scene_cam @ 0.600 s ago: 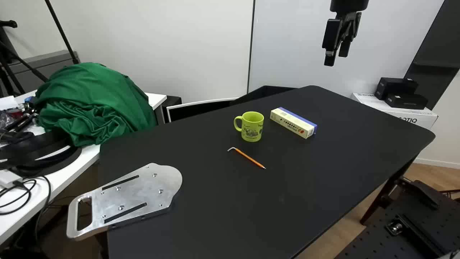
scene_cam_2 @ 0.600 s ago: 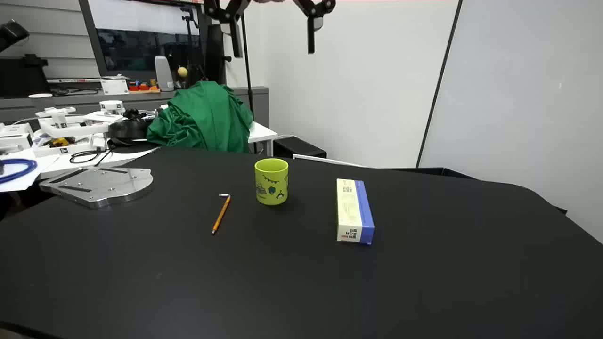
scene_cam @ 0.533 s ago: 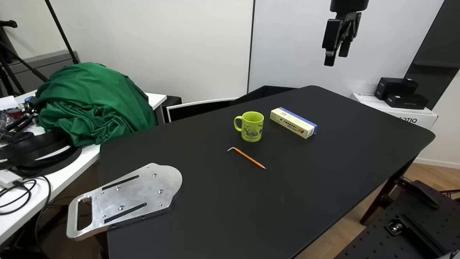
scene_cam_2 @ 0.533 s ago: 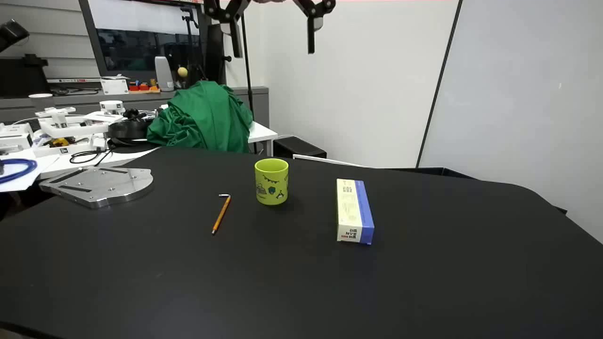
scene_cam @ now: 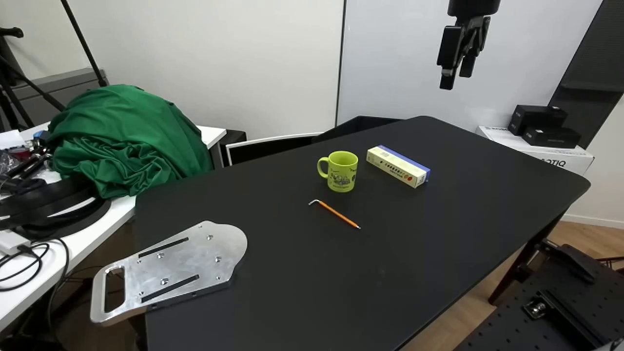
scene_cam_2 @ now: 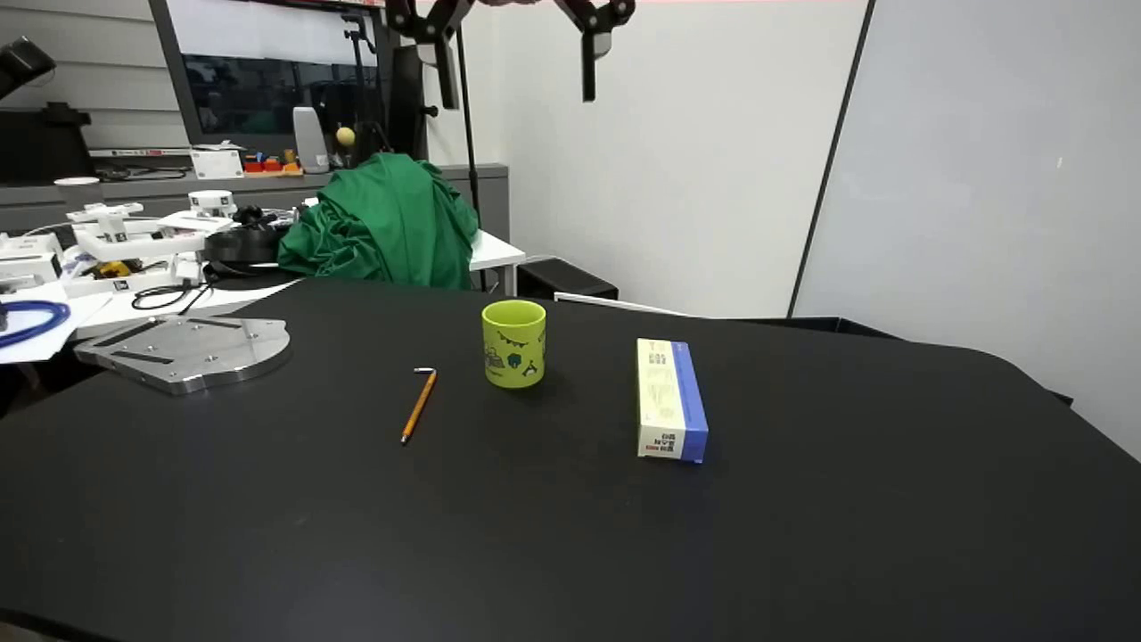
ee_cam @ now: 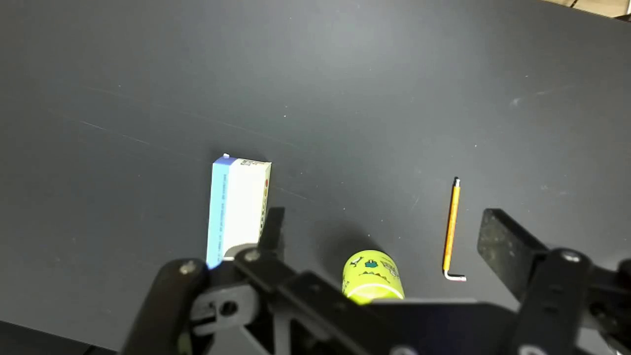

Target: Put the wrench inside the yellow mug

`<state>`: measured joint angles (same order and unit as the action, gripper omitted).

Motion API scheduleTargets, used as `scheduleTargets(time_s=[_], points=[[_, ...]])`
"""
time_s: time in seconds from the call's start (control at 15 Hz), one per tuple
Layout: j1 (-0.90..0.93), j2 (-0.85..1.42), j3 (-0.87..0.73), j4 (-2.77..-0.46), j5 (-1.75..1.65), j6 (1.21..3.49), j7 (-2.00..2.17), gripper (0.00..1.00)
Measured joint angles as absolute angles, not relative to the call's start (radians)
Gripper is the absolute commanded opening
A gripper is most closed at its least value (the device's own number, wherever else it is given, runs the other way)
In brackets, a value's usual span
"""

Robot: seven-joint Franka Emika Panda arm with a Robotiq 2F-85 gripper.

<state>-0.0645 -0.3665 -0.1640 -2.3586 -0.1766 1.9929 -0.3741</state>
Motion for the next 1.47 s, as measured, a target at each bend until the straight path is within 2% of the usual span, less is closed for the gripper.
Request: scheduleTargets(time_s=[0.27,0.67,0.93,1.47], points=[[-0.048,-0.324,-0.144,-2.359,-0.171,2.050,-0.375,1.00],[0.020,-0.106,-0.018,-2.376,-0.162,2.256,-0.225,1.00],[0.060,0.017,0.047,-2.387,-0.124,2.313,-0.056,1.00],[0.040,0.213,0.052,-2.410,0.045,2.539,-0.043,1.00]])
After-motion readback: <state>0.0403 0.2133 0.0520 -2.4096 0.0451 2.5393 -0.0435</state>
